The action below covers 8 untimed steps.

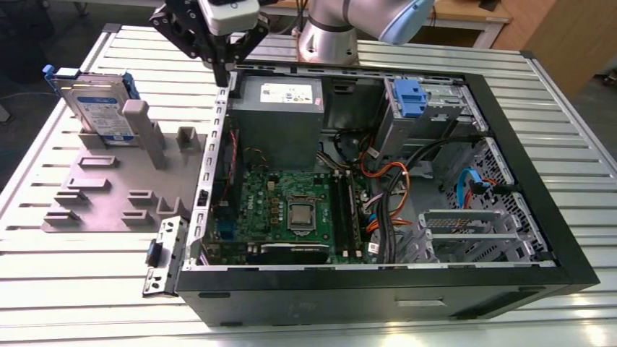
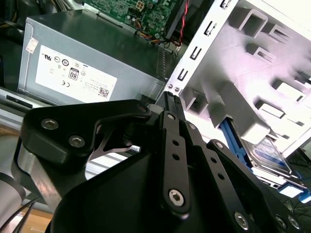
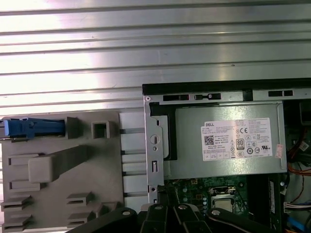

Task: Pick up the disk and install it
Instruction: 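Reach for the disk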

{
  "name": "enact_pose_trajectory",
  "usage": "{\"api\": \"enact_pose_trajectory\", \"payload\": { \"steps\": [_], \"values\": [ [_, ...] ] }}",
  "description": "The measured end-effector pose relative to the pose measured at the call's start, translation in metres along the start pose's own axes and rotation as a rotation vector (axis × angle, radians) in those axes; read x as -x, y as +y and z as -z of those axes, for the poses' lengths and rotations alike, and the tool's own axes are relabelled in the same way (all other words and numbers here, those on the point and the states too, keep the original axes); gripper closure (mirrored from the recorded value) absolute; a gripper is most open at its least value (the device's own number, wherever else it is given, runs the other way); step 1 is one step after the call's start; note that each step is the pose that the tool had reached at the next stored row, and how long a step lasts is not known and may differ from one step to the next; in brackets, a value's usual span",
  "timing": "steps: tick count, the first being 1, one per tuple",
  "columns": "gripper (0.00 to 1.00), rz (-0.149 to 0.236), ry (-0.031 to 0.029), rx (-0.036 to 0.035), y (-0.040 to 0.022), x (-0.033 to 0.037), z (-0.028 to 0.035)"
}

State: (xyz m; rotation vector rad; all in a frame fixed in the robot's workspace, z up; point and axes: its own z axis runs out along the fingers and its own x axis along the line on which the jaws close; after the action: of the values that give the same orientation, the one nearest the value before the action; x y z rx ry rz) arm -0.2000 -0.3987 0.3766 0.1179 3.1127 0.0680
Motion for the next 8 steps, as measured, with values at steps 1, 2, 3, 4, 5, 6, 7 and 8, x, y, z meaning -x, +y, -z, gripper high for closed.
{"api": "enact_pose_trajectory", "payload": {
  "steps": [1,2,3,4,5,6,7,8],
  "values": [
    [0.89,0.0,0.0,0.0,0.0,-0.0002,0.0],
    [0.89,0.0,-0.0001,0.0001,0.0,-0.0005,-0.0001],
    [0.89,0.0,-0.0001,0.0001,-0.0001,-0.0007,-0.0001],
    [0.89,0.0,-0.0001,0.0,-0.0001,-0.0009,-0.0001],
    [0.89,0.0,0.0,0.0,-0.0001,-0.0011,-0.0001],
    [0.89,0.0,-0.0001,0.0001,-0.0001,-0.0013,-0.0001],
    [0.89,0.0,0.0,0.0,-0.0001,-0.0016,-0.0001],
    [0.89,0.0,0.0,0.0,-0.0001,-0.0017,-0.0001]
  ]
}}
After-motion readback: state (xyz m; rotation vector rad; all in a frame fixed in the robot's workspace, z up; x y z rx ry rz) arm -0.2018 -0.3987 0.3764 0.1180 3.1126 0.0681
